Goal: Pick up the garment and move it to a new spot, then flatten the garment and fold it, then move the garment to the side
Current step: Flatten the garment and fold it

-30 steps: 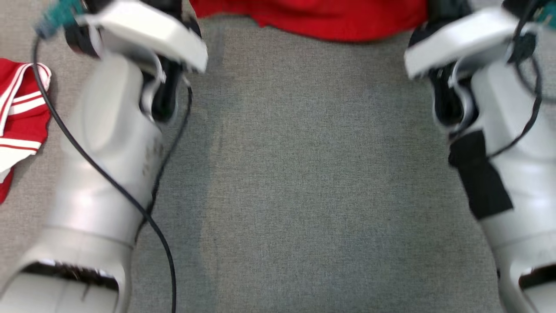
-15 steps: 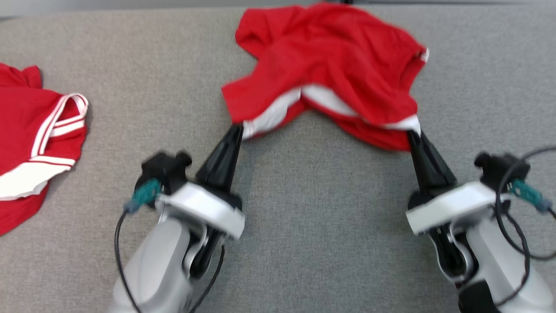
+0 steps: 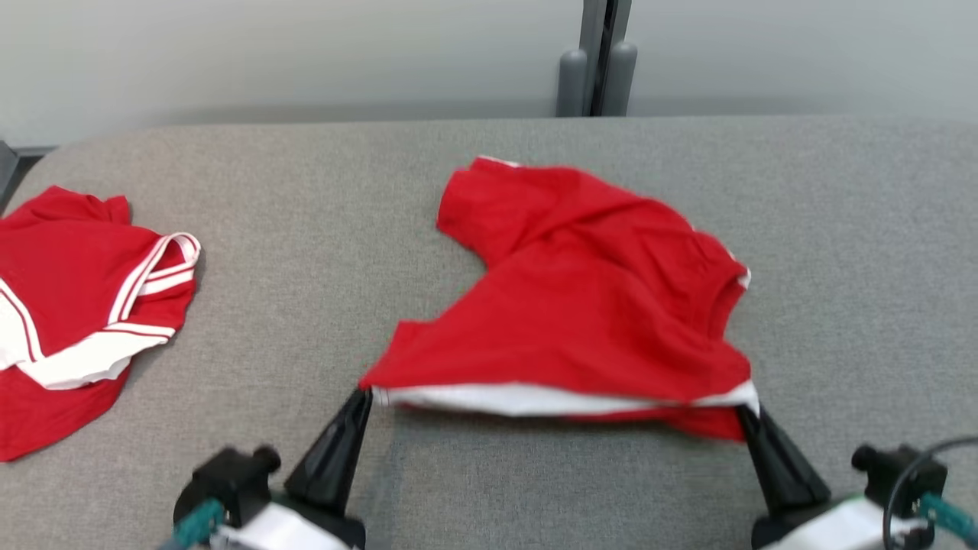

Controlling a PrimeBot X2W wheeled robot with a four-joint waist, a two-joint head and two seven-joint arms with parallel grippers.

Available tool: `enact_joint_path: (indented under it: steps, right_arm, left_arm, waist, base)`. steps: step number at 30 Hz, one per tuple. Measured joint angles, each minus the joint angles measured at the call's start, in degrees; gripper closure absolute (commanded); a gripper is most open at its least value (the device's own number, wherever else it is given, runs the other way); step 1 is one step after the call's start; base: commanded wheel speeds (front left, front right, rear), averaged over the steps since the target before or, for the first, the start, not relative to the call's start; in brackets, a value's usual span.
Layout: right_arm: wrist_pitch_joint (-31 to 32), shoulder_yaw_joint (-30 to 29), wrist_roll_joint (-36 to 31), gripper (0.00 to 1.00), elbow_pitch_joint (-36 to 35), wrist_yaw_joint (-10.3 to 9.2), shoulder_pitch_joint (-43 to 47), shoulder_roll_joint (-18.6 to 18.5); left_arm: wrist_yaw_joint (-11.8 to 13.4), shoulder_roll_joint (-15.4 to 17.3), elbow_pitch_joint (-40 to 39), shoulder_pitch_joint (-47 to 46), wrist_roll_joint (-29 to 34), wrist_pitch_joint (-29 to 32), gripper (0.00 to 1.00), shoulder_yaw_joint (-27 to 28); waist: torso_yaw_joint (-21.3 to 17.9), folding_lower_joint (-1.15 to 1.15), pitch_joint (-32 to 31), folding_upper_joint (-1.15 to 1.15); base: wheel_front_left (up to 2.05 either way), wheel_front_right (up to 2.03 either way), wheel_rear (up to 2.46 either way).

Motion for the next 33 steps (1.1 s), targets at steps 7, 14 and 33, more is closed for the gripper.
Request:
enact_joint_path:
  steps: [7, 14, 33]
  right_arm:
    - [1.5, -3.1, -2.1, 1.00, -4.3, 0.00, 10.7, 0.8]
    - [4.0, -8.8, -5.2, 1.00, -9.2, 0.03, 20.3, 5.0]
    - [10.1, -11.4, -9.0, 1.00, -7.4, 0.02, 4.6, 10.8]
  left_arm:
    - [6.1, 1.6, -10.6, 11.7, -1.3, 4.6, 1.00, 0.6]
    - [11.4, 2.7, -20.0, 20.1, -2.0, 7.0, 1.00, 2.3]
    - [5.7, 6.0, -13.4, -2.7, -0.6, 10.6, 1.00, 3.0]
  waist:
    - [0.4, 0.00, -3.3, 0.00]
    - [0.9, 0.00, -4.0, 0.00]
    - [-2.7, 0.00, 3.0, 0.00]
  base:
    - [0.00, 0.00, 0.00]
    - [0.00, 0.00, 0.00]
    - [0.00, 0.00, 0.00]
